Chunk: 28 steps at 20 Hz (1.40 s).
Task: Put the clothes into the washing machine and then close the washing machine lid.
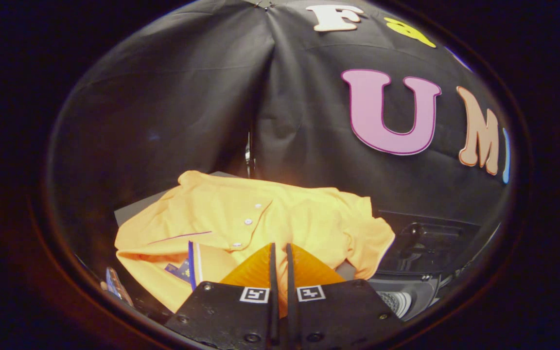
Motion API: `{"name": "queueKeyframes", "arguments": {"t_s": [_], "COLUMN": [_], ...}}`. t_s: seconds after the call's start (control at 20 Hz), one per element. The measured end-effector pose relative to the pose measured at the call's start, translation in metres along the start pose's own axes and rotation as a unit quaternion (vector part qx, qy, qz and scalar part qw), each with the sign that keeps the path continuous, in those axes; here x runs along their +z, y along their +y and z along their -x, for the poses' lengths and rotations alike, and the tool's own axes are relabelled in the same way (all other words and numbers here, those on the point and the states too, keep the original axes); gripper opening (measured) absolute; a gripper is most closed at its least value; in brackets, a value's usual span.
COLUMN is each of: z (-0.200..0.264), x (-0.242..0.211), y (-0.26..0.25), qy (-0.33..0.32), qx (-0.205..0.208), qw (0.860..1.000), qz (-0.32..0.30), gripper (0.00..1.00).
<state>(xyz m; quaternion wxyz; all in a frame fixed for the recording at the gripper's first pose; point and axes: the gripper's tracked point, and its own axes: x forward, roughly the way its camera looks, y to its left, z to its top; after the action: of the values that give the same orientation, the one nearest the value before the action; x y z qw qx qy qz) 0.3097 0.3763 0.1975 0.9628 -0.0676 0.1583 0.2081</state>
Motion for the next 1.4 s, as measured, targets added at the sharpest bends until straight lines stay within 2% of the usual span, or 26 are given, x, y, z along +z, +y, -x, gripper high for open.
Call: {"name": "queueKeyframes", "arguments": {"t_s": [0.15,0.25,0.45,0.85,1.0,1.2,1.4], "z": [0.017,0.027,0.052,0.093,0.094,0.088,0.077], "x": [0.014,0.021,0.026,0.016,0.005,0.007,0.005], "y": [-0.046,-0.086,-0.165,-0.272,-0.283,-0.281,-0.280], "qy": [-0.028,-0.045,-0.055,-0.048,-0.040,-0.049,-0.042], "qx": [-0.046,-0.093,-0.178,-0.295,-0.306,-0.303,-0.297], "qw": [0.998,0.995,0.982,0.954,0.951,0.952,0.954], "qz": [-0.014,-0.012,-0.007,-0.001,-0.008,0.008,0.010], "gripper": [0.07,0.07,0.07,0.06,0.10,0.30,0.31]}}
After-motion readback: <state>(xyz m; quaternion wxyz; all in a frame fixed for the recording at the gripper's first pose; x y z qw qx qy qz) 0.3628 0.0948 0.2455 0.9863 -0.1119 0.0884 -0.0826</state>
